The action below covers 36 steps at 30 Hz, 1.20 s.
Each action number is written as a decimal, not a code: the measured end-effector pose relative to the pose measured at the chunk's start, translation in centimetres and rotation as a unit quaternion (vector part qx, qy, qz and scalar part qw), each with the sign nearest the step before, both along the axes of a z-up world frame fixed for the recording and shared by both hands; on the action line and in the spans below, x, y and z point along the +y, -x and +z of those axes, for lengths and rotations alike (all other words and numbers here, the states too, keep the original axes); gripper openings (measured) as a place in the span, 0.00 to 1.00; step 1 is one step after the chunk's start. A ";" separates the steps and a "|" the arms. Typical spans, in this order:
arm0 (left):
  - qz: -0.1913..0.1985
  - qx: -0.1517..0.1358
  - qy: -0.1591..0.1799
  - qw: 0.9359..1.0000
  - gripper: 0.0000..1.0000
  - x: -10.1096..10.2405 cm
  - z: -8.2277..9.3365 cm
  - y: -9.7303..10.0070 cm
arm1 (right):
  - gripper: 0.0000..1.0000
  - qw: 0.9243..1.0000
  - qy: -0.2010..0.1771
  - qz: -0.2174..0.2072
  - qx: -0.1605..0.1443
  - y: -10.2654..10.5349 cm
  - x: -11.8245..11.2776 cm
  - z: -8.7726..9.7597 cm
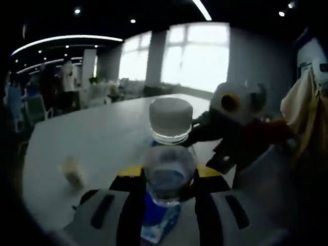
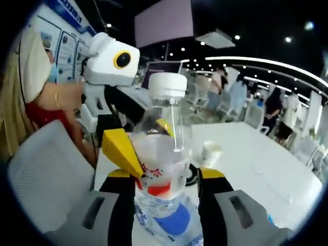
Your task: Arrange the tabletop items into an orderly group along one side of the table until the central work area is clear of visible clutter.
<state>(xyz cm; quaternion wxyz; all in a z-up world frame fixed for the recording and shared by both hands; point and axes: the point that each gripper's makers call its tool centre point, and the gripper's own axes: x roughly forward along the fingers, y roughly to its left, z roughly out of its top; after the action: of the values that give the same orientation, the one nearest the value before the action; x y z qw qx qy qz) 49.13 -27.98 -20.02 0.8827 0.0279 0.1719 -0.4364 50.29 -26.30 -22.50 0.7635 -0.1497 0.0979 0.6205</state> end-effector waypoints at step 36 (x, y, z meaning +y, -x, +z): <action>-0.174 0.017 0.063 0.983 0.34 -1.8 3.4 4.2 | 0.39 0.970 -0.117 0.144 0.156 6.5 -1.0 1.2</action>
<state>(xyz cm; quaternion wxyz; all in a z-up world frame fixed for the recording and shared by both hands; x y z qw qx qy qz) 44.90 -29.74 -16.62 0.7904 -0.0052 0.1516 -0.5935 43.78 -27.31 -21.31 0.6538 0.0268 0.1201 0.7466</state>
